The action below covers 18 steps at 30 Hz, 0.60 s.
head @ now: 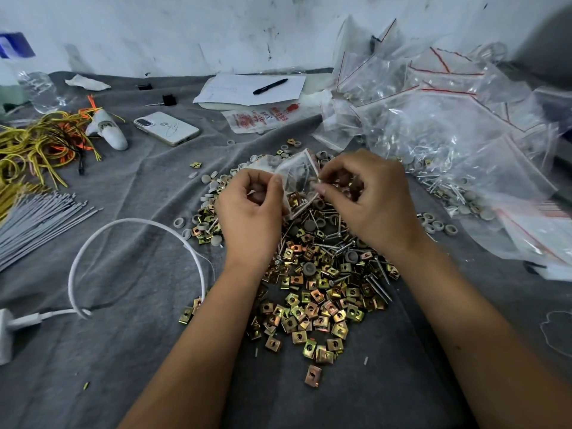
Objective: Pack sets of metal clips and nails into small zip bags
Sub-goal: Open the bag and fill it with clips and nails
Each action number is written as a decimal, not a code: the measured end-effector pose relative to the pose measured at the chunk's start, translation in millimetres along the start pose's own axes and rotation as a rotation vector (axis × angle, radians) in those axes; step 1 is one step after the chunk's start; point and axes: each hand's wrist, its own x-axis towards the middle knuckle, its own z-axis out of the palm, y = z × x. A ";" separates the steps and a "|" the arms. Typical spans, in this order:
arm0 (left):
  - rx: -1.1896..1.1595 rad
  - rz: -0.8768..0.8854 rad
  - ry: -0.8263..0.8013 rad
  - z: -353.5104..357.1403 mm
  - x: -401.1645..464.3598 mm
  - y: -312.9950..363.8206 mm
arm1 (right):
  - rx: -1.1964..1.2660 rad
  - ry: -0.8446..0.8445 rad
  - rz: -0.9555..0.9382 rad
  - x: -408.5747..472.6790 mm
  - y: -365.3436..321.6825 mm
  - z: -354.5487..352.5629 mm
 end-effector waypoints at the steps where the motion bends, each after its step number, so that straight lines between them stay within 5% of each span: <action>1: -0.009 -0.005 0.023 -0.5 0.2 0.7 | -0.001 -0.004 -0.010 -0.2 0.0 -1.6; 8: -0.024 -0.031 0.111 -1.5 3.0 0.8 | -0.295 -0.586 0.031 -2.2 -5.9 12.1; 18: -0.019 -0.042 0.102 -1.5 3.2 0.7 | -0.398 -0.637 0.049 -1.6 -12.2 16.2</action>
